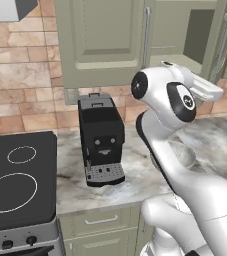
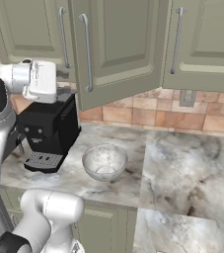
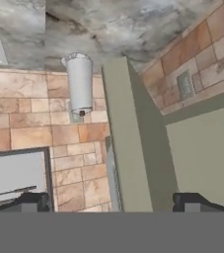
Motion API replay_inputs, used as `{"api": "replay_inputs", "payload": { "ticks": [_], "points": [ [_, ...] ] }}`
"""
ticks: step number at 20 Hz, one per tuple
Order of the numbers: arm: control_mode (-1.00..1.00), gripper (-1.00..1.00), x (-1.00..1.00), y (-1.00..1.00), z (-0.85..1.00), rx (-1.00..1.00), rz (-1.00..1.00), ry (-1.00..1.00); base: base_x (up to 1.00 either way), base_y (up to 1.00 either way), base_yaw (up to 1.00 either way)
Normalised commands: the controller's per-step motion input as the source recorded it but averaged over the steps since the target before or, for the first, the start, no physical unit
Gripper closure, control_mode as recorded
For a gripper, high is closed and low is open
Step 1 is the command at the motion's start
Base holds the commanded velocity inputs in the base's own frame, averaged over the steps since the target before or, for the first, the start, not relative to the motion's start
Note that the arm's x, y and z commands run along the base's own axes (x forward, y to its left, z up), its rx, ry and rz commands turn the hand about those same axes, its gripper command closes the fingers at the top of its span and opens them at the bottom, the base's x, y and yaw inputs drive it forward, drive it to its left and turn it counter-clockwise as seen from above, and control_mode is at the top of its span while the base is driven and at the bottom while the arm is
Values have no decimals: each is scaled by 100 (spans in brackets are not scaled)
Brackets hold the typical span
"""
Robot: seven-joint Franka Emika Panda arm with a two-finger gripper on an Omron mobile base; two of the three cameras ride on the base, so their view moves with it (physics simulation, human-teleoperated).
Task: Open the cabinet and setup a tea strainer by placing it in the bowl upright.
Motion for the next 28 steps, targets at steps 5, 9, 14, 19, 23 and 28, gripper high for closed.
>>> {"api": "replay_inputs", "payload": {
  "ticks": [5,9,14,19,23,28],
  "points": [
    [-100,-100,16,0,0,-12,1,11,0,0,0],
    [-100,-100,14,0,0,-11,0,7,0,0,0],
    [-100,-100,17,0,0,-6,0,4,0,0,0],
    [-100,-100,0,-29,0,0,0,6,0,0,0],
    [-100,-100,-1,-44,0,-4,-7,9,0,0,0],
    [-100,-100,-2,-57,0,-5,-12,11,0,0,0]
  ]
}}
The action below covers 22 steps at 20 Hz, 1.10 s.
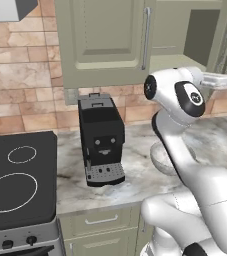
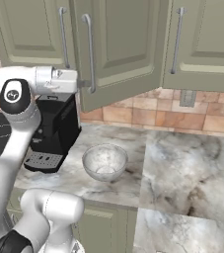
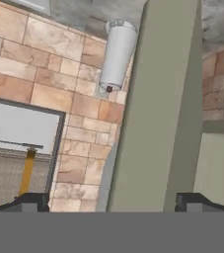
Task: Open the cabinet and setup a tea strainer by placing it in the bowl upright.
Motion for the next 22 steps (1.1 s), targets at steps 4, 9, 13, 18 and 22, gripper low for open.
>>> {"api": "replay_inputs", "payload": {
  "ticks": [4,9,13,18,22],
  "points": [
    [-100,-100,-9,-61,0,-5,-13,11,0,0,0],
    [-100,-100,-22,-72,0,-4,-15,9,0,0,0],
    [-100,-100,-32,-77,0,-5,-21,8,0,0,0],
    [-100,-100,-22,-71,0,-6,-21,7,0,0,0],
    [-100,-100,-8,-54,0,-7,-18,1,0,0,0]
  ]
}}
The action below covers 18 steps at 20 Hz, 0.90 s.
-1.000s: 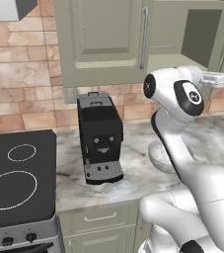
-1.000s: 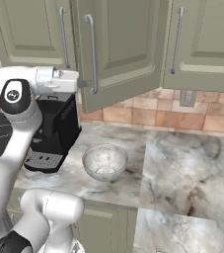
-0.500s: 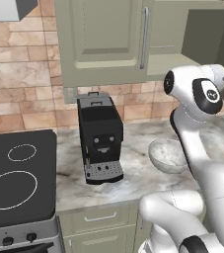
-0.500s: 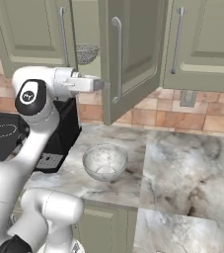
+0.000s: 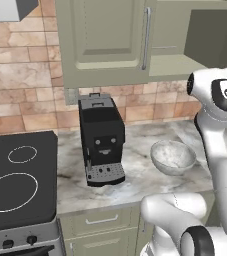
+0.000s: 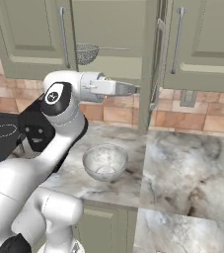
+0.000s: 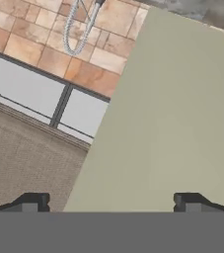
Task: Open the cabinet and setup a tea strainer by placing it in the bowl upright.
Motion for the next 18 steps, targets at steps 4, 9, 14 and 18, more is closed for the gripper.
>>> {"api": "replay_inputs", "payload": {
  "ticks": [4,9,14,18],
  "points": [
    [-100,-100,-1,-58,0,-4,-17,0,0,0,0],
    [-100,-100,-14,-8,3,0,-1,-2,0,0,0],
    [-100,-100,-24,6,10,1,0,-9,0,0,0],
    [-100,-100,-9,33,-1,14,-2,-16,0,0,0]
  ]
}}
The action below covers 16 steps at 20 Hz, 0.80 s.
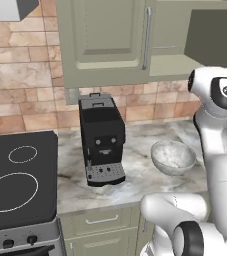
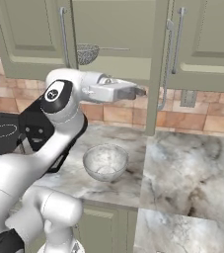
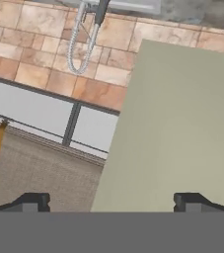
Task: Open the cabinet and setup a tea strainer by placing it in the bowl upright.
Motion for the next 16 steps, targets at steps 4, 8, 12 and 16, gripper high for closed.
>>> {"api": "replay_inputs", "payload": {
  "ticks": [4,8,12,16],
  "points": [
    [-100,-100,0,47,-12,25,-6,-24,0,0,0],
    [-100,-100,0,44,0,18,-8,-31,0,0,0],
    [-100,-100,0,58,-1,14,-23,-34,0,0,0],
    [-100,-100,5,37,-13,17,-40,-41,0,0,0]
  ]
}}
